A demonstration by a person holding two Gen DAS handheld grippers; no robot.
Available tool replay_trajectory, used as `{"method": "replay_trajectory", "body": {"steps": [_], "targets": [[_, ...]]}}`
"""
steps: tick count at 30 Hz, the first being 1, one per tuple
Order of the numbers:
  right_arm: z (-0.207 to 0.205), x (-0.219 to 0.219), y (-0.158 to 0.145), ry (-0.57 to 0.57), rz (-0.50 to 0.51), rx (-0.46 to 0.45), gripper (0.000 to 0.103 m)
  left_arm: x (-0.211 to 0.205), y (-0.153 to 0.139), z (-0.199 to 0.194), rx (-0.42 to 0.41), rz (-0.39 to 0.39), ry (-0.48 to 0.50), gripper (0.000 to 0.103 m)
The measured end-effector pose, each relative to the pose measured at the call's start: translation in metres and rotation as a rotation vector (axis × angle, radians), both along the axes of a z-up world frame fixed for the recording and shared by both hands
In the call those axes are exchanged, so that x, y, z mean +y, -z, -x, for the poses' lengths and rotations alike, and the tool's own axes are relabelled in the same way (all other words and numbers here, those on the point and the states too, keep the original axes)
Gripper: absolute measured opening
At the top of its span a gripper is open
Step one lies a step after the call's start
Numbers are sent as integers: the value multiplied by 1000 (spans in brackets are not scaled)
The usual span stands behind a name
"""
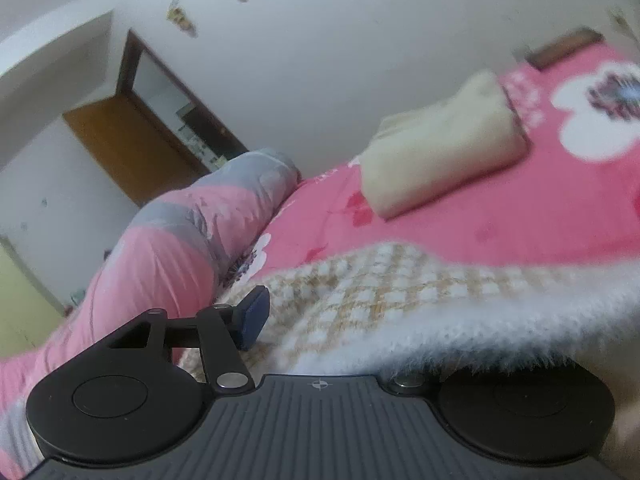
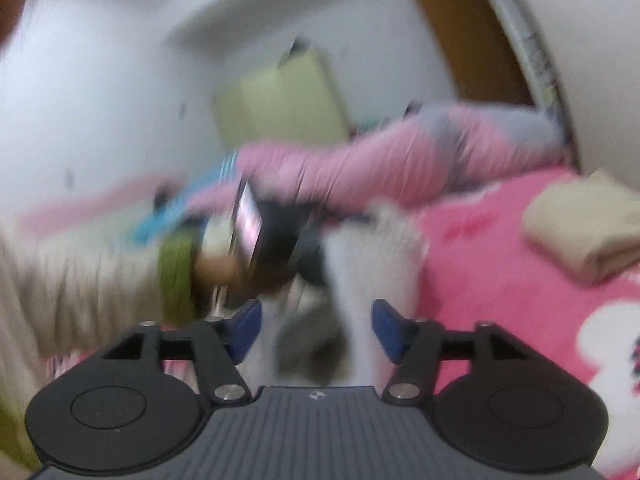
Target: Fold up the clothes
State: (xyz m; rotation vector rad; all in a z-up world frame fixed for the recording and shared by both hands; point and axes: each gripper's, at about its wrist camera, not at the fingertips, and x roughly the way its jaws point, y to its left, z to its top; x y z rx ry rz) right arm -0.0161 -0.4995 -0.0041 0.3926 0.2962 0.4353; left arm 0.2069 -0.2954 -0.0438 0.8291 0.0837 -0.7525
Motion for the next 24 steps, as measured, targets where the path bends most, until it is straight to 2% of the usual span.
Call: {"method": "replay_trajectory", "body": {"steps": [1,4,6,8,10,11,13,17,19,21,24], "targets": [[-7,-9,0,34,-43,6,70,-3,-1,-3,20,22,-7,54],[-48,-7,12,162,13,151,70,-8,-3,-8,48,94,-31,47],[-69,5,23,147,37,215,68,-9,-7,-10,70,139,-50,43],[-82,21,29,79,31,228,67,-8,-15,-13,100,184,-67,38],[-92,34,36,79,46,265,67,-5,-21,-14,100,218,-78,33],[-95,35,41,90,11,298,67,-3,-25,-14,95,235,-84,29],[-100,35,52,98,-90,361,60,1,-34,-13,97,282,-101,25],[-85,30,54,117,-288,358,57,10,-55,-14,127,370,-150,20],[-72,30,44,97,-331,305,57,18,-69,-15,148,418,-175,19],[-65,37,28,50,-333,251,61,23,-80,-14,145,446,-186,18],[-65,62,8,43,-194,225,64,34,-88,-11,157,477,-214,17]]}}
